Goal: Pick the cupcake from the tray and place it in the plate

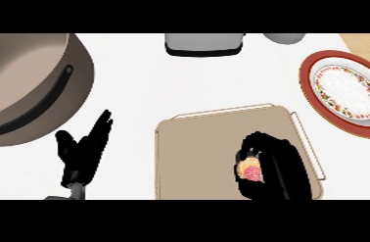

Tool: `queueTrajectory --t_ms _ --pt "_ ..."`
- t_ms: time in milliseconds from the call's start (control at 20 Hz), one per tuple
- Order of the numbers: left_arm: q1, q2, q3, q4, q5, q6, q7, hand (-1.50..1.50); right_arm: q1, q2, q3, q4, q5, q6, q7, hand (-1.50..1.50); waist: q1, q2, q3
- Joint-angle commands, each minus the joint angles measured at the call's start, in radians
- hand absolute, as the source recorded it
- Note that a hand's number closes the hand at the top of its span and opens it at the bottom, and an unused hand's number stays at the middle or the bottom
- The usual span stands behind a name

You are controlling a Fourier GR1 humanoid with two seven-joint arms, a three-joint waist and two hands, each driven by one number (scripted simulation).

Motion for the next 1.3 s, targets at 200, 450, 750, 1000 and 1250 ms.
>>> queueTrajectory --t_ms 200,450,750,1000,1250 --pt "-0.002 -0.038 -0.022 0.054 -0.032 0.016 0.009 0.00 0.073 0.058 -0.099 -0.192 0.016 -0.183 0.044 1.50 0.002 0.008 -0.005" --pt "-0.011 -0.007 0.013 0.024 0.004 -0.033 0.029 0.00 0.123 0.042 -0.280 -0.153 -0.184 -0.296 -0.051 1.50 0.008 0.009 -0.004" --pt "0.036 -0.022 -0.019 0.019 -0.023 -0.046 -0.005 0.00 -0.027 -0.010 -0.552 0.003 -0.481 -0.343 -0.191 1.50 0.018 0.010 -0.004" --pt "0.008 -0.017 0.020 0.053 -0.017 -0.045 0.004 0.00 -0.099 -0.065 -0.694 0.287 -0.559 -0.421 -0.409 1.50 0.022 0.012 -0.004" --pt "-0.019 -0.023 0.015 -0.020 -0.007 -0.040 0.078 0.00 -0.295 -0.190 -0.857 0.569 -0.655 -0.426 -0.516 1.50 0.033 0.013 -0.003"
